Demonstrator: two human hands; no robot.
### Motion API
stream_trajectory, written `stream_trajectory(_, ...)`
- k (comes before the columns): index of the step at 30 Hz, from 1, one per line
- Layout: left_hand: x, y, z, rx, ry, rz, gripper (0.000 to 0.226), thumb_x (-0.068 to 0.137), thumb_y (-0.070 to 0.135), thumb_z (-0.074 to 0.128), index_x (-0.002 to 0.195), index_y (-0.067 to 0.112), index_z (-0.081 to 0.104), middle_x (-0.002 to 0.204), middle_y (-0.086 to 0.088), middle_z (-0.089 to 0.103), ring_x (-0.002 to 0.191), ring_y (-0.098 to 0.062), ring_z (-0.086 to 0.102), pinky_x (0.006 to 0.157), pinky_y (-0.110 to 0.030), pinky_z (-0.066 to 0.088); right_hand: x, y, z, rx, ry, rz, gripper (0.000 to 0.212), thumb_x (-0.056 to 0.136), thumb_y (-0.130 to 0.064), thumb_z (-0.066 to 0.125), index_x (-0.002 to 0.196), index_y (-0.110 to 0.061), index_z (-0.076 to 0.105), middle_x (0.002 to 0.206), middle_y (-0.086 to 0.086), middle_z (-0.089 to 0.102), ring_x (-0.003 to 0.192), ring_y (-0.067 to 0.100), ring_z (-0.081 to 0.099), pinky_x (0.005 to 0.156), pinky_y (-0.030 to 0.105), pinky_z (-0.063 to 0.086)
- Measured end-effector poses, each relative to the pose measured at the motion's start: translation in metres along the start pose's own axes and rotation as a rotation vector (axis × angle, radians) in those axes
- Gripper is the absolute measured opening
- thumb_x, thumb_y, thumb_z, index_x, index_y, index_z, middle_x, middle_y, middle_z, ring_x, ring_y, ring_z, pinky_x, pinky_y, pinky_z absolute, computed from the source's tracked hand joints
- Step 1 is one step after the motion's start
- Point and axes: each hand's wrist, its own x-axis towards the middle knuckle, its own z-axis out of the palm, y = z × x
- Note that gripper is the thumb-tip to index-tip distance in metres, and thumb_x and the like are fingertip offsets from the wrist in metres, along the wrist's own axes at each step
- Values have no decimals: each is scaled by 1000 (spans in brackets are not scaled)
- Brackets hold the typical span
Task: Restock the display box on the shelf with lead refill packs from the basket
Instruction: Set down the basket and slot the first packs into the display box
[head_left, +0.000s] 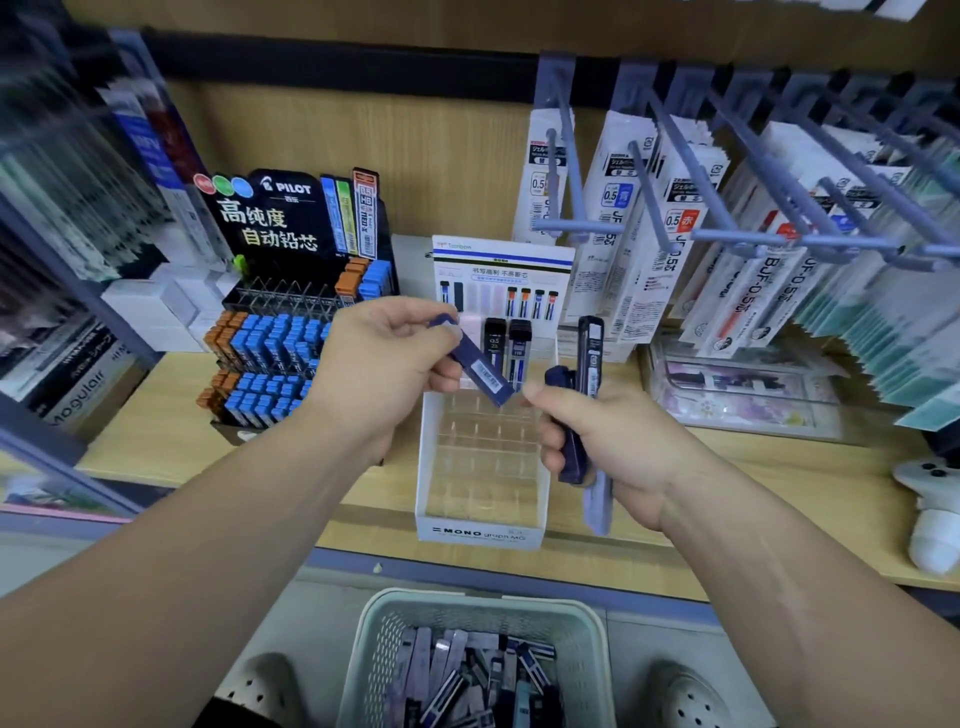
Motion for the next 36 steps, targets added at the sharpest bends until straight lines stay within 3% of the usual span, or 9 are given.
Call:
stream_trajectory(7, -6, 0, -12, -106, -122, -44, 17, 90, 2, 65, 106, 2, 69, 79, -15, 72, 60, -18, 65, 57, -27, 55, 2, -3, 21, 166, -46, 56, 20, 95, -30, 64, 91, -10, 65, 54, -3, 50, 46, 15, 47, 47, 26, 31)
stream_trajectory(9, -3, 3, -21, -226, -237, -100, 23, 94, 7, 59, 115, 2, 67, 98, -18, 72, 74, -22, 68, 62, -30, 56, 4, -7, 22, 375, -132, 133, 19, 92, -28, 63, 85, -10, 63, 54, -3, 45, 44, 12, 42, 43, 21, 29)
stream_trajectory(12, 2, 2, -35, -264, -392, -73, 28, 96, 16, 55, 120, 6, 64, 122, -15, 68, 102, -27, 68, 72, -36, 58, 3, -12, 22, 458, -228, 204, 19, 89, -30, 63, 81, -12, 62, 54, -5, 42, 43, 10, 39, 39, 19, 28)
stream_trajectory(14, 3, 1, -37, -273, -402, -13, 24, 91, 19, 62, 112, 8, 66, 116, -16, 70, 101, -26, 68, 73, -35, 58, 2, -13, 23, 436, -271, 223, 20, 86, -31, 64, 85, -11, 66, 54, -4, 42, 44, 11, 40, 38, 20, 29)
stream_trajectory(16, 3, 2, -34, -272, -346, 43, 16, 85, 20, 68, 97, 9, 70, 99, -15, 73, 85, -24, 69, 64, -29, 56, 2, -12, 26, 376, -278, 216, 27, 83, -34, 66, 93, -9, 69, 55, -4, 42, 44, 11, 40, 39, 20, 29)
stream_trajectory(20, 10, 2, -33, 42, -77, 258, 9, 83, 19, 77, 78, 13, 71, 72, -8, 72, 59, -17, 61, 49, -26, 47, 5, -12, 24, 277, -178, 175, 34, 91, -42, 63, 98, -11, 73, 55, -3, 42, 45, 13, 40, 39, 21, 28)
stream_trajectory(26, 23, 3, -30, 209, -25, 348, 6, 85, 5, 75, 84, 10, 72, 75, -14, 71, 61, -18, 68, 58, -25, 55, 6, -11, 8, 281, -96, 134, 33, 92, -41, 62, 96, -12, 75, 57, -2, 42, 46, 14, 42, 37, 21, 28)
stream_trajectory(32, 33, -9, -34, 496, -67, 429, 18, 89, 10, 71, 82, 27, 71, 72, 8, 70, 66, -8, 69, 65, -23, 55, 6, -12, 2, 274, -76, 120, 31, 92, -40, 61, 95, -12, 74, 58, 0, 42, 47, 14, 41, 37, 22, 29)
stream_trajectory(36, 35, -17, -33, 709, -64, 638, 3, 84, 14, 77, 87, 16, 77, 79, 5, 69, 69, -2, 60, 67, -12, 47, 5, -10, 0, 253, -67, 122, 26, 95, -34, 61, 98, -11, 73, 56, -2, 43, 47, 14, 41, 45, 25, 24)
